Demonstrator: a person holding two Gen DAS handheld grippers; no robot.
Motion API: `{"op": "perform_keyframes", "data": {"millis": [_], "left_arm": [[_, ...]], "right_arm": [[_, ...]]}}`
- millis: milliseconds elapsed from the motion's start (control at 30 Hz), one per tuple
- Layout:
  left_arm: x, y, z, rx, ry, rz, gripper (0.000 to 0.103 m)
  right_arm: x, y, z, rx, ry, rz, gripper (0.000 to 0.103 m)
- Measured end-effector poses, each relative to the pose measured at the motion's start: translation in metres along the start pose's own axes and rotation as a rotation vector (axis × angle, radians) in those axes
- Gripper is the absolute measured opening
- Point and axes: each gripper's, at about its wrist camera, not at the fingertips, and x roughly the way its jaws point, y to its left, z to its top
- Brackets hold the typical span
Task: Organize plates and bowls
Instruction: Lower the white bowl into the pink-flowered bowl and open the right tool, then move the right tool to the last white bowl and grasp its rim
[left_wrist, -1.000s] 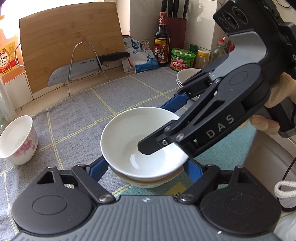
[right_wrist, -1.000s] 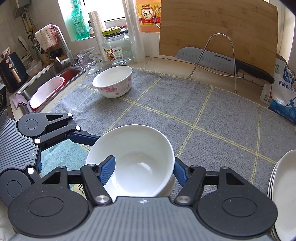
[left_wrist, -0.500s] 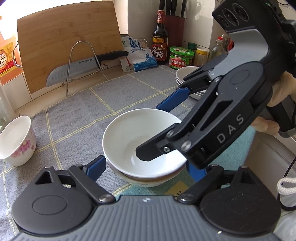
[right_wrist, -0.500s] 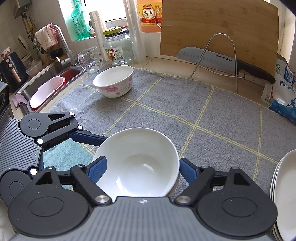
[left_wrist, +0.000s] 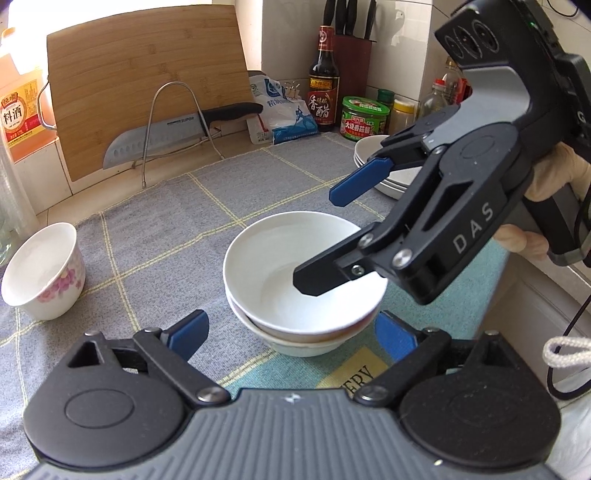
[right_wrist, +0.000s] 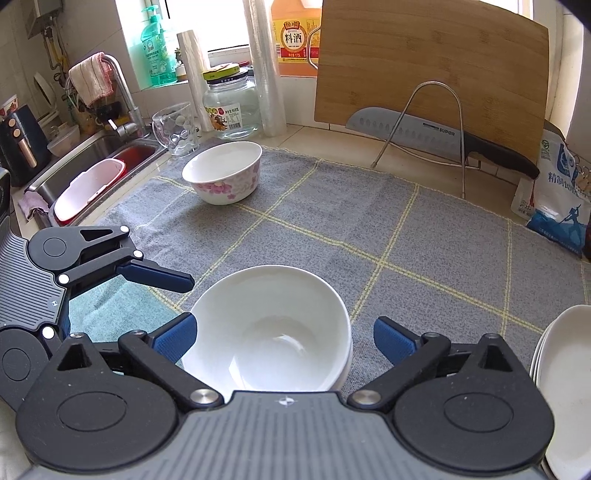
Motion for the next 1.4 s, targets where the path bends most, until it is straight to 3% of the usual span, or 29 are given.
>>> {"op": "perform_keyframes", "data": {"millis": [467,767,1167,1400], "left_arm": [[-0.02,0.031,-0.013,-0.055,0.004,0.079,0.097],[-0.033,0.073,-0.026,-0.142,-0.013,0.209,0.097],[-0.016,0.141,-0.03,-0.245,-0.056,0.389,0.097],[0.004,0.164,-0.02,-0.254,-0.085,0.413,0.097]], "right_arm": [[0.002,0.014,0.013,-0.033,-0.018,-0.011,0.103],[0.017,0.035,0.031,-0.087,-0.016,0.012,0.103],[0.059,0.053,0.089,-0.182,-0.021,0.054,0.103],[0.093,0.057,0.125,-0.219,-0.028,0.068,0.103]]}}
